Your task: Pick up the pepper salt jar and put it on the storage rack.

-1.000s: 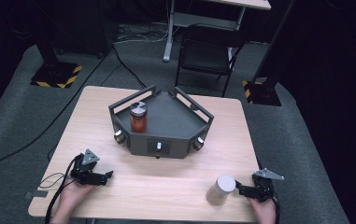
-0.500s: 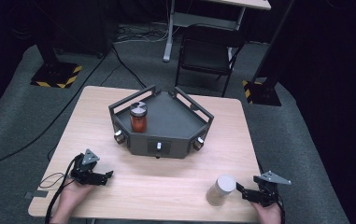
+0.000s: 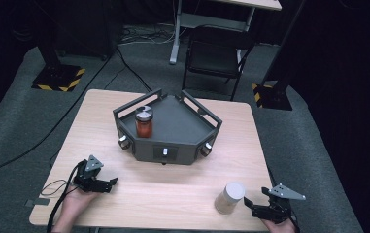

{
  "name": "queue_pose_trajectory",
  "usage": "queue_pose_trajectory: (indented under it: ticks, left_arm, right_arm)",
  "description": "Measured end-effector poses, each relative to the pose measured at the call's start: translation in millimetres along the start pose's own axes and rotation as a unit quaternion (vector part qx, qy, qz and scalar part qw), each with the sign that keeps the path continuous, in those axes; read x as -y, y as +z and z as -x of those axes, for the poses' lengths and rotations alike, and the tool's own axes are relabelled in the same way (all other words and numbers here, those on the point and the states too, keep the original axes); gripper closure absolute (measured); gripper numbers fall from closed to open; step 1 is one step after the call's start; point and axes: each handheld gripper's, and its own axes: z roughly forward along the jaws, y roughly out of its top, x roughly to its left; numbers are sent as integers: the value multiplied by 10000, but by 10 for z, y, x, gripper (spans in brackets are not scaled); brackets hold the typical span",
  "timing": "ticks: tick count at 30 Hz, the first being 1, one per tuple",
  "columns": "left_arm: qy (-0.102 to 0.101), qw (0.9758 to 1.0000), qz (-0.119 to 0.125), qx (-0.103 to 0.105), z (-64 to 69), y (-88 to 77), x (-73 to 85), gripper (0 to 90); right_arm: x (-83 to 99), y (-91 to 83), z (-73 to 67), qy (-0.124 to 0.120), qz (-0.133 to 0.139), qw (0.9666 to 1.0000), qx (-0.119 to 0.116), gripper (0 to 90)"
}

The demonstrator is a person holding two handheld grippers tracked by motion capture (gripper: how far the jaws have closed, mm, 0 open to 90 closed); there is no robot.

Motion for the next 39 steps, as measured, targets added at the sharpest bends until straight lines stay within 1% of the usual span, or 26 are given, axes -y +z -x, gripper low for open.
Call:
queue_pose_trajectory:
  ticks: [7, 14, 21, 25, 29, 35, 37, 39]
  left_arm:
    - [1, 10000, -1, 1, 0, 0, 0, 59]
    - [1, 10000, -1, 1, -1, 0, -1, 59]
    - [0, 10000, -2, 2, -1, 0, 0, 59]
    - [1, 10000, -2, 1, -1, 0, -1, 59]
    - [-1, 10000, 0, 2, -1, 0, 0, 59]
    - [1, 10000, -2, 1, -1, 0, -1, 59]
    - [1, 10000, -2, 1, -1, 0, -1, 59]
    - [2, 10000, -3, 2, -1, 0, -1, 59]
  right_arm:
    - [-22, -72, -76, -159, 50, 9997, -178, 109]
    - [-70, -109, -148, -344, 124, 9986, -378, 110]
    - [-100, -110, -166, -453, 189, 9968, -636, 113]
    - [-128, -93, -209, -545, 223, 9956, -725, 113]
    - [-156, -68, -241, -581, 282, 9948, -789, 117]
    - [-180, -1, -250, -624, 330, 9933, -916, 162]
    - [-176, 16, -250, -628, 362, 9929, -942, 199]
    - [-175, 41, -239, -606, 386, 9924, -1002, 218]
